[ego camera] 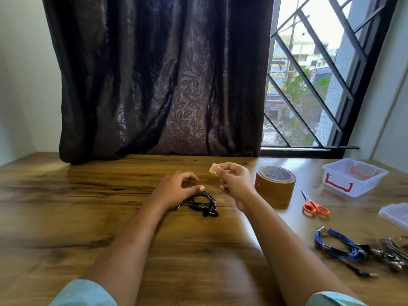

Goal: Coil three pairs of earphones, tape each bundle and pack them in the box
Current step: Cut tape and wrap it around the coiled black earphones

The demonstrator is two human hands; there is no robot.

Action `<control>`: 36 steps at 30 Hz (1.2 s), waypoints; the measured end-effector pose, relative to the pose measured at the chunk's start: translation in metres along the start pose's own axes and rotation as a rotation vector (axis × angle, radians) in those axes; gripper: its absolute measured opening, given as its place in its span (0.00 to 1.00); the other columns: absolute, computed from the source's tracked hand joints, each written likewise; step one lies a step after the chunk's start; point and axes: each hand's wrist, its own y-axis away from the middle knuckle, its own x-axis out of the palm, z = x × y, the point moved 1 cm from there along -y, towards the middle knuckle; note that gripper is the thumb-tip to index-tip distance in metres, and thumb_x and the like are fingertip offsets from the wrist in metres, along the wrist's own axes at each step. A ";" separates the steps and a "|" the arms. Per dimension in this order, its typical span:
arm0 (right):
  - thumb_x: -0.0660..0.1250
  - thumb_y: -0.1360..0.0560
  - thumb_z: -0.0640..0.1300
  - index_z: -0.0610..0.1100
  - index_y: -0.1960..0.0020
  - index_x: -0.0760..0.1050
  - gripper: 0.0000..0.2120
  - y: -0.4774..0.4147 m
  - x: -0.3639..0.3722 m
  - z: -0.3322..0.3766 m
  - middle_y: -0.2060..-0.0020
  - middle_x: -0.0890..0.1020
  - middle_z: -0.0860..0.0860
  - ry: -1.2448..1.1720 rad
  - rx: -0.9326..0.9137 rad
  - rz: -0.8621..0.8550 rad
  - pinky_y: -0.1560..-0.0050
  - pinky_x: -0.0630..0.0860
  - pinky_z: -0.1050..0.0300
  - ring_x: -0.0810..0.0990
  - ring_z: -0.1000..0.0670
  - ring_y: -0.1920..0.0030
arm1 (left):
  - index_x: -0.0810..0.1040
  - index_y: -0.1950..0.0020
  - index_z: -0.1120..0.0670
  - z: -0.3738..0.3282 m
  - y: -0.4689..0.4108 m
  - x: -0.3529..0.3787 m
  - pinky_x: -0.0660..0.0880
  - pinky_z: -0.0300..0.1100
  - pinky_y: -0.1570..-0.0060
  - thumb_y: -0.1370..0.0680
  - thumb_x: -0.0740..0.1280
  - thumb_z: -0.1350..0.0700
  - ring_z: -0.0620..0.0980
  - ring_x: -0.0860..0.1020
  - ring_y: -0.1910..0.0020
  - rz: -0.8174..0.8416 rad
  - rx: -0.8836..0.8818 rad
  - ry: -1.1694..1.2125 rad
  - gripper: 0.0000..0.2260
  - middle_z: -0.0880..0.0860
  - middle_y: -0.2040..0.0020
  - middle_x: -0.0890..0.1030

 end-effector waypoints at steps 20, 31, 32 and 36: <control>0.73 0.30 0.31 0.43 0.53 0.78 0.10 -0.002 0.016 -0.016 0.60 0.82 0.44 0.091 -0.072 0.215 0.53 0.82 0.50 0.84 0.45 0.57 | 0.71 0.40 0.55 -0.018 -0.002 0.010 0.76 0.48 0.44 0.20 0.60 0.63 0.51 0.78 0.45 0.156 -0.260 0.625 0.10 0.54 0.45 0.79; 0.71 0.27 0.38 0.39 0.50 0.78 0.06 0.002 0.022 -0.015 0.58 0.82 0.43 -0.049 -0.033 0.219 0.49 0.81 0.41 0.83 0.44 0.56 | 0.74 0.44 0.50 -0.019 0.001 0.010 0.79 0.48 0.48 0.26 0.62 0.73 0.52 0.80 0.47 0.176 -0.250 0.771 0.19 0.56 0.44 0.79; 0.71 0.27 0.39 0.38 0.51 0.78 0.06 0.002 0.022 -0.015 0.58 0.82 0.42 -0.062 -0.044 0.211 0.49 0.81 0.42 0.83 0.45 0.56 | 0.74 0.43 0.50 -0.020 0.001 0.011 0.79 0.49 0.47 0.26 0.61 0.73 0.52 0.80 0.46 0.182 -0.259 0.781 0.20 0.56 0.44 0.79; 0.71 0.26 0.41 0.38 0.52 0.79 0.07 0.002 0.021 -0.015 0.59 0.83 0.45 -0.072 -0.077 0.140 0.50 0.82 0.46 0.83 0.48 0.56 | 0.72 0.42 0.47 -0.023 0.000 0.017 0.77 0.52 0.43 0.24 0.61 0.69 0.53 0.78 0.44 0.227 -0.304 0.720 0.19 0.55 0.42 0.78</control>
